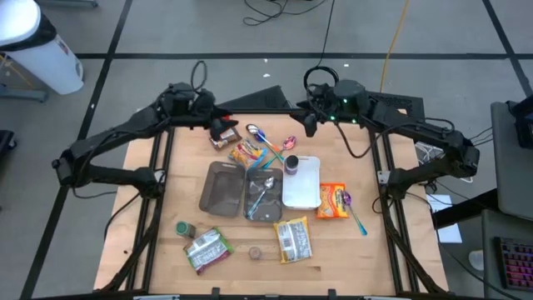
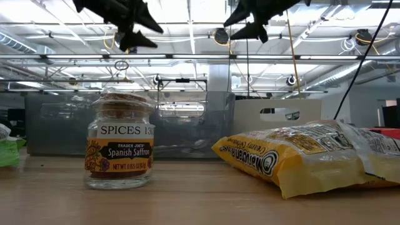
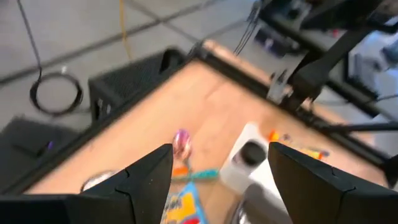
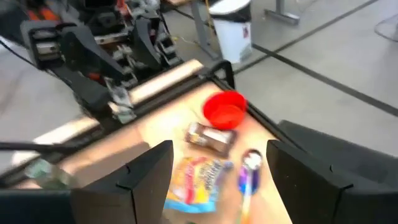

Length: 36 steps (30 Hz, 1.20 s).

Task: Pick & Place Food Item
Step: Put the blue pack into the left gray bin

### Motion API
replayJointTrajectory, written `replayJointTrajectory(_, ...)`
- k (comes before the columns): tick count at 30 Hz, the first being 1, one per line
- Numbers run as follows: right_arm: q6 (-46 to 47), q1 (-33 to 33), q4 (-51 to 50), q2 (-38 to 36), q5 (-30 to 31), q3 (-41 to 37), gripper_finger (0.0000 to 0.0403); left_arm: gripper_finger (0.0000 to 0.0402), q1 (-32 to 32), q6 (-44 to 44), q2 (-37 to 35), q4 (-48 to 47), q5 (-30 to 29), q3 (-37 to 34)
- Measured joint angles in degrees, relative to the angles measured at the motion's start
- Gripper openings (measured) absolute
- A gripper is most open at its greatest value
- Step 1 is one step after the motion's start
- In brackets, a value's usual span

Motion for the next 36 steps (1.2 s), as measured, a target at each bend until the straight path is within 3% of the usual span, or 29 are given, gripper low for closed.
replayJointTrajectory(3, -1.14, -0.66, 0.63, 0.0, -0.01, -0.91, 0.0251, 0.0273, 0.77, 2.3, 0.61, -3.11, -0.02, 0.02)
replayJointTrajectory(8, 0.31, -0.8, 0.53, 0.03, -0.11, -2.78, 0.0251, 0.0273, 1.06, 6.84, 0.28, -17.59, -0.71, 3.14)
replayJointTrajectory(13, -1.1, -0.77, 3.18, 0.23, -0.15, -4.78, 0.0251, 0.0273, -0.1, 11.6, 0.3, -29.05, -9.28, 7.29)
replayJointTrajectory(21, 2.24, -0.75, 14.73, 0.33, -3.26, -9.32, 0.0251, 0.0273, 0.34, 12.19, 1.4, -29.66, -10.53, 7.63)
replayJointTrajectory(28, 6.4, -0.75, 15.64, 0.36, -3.31, -12.1, 0.0251, 0.0273, -0.1, 12.2, 6.09, -28.31, -4.59, 7.63)
replayJointTrajectory(36, 6.87, -0.75, 15.61, 0.33, -3.49, -13.47, 0.0251, 0.0273, -3.17, 19.87, 14.54, -27.96, -1.22, 11.5)
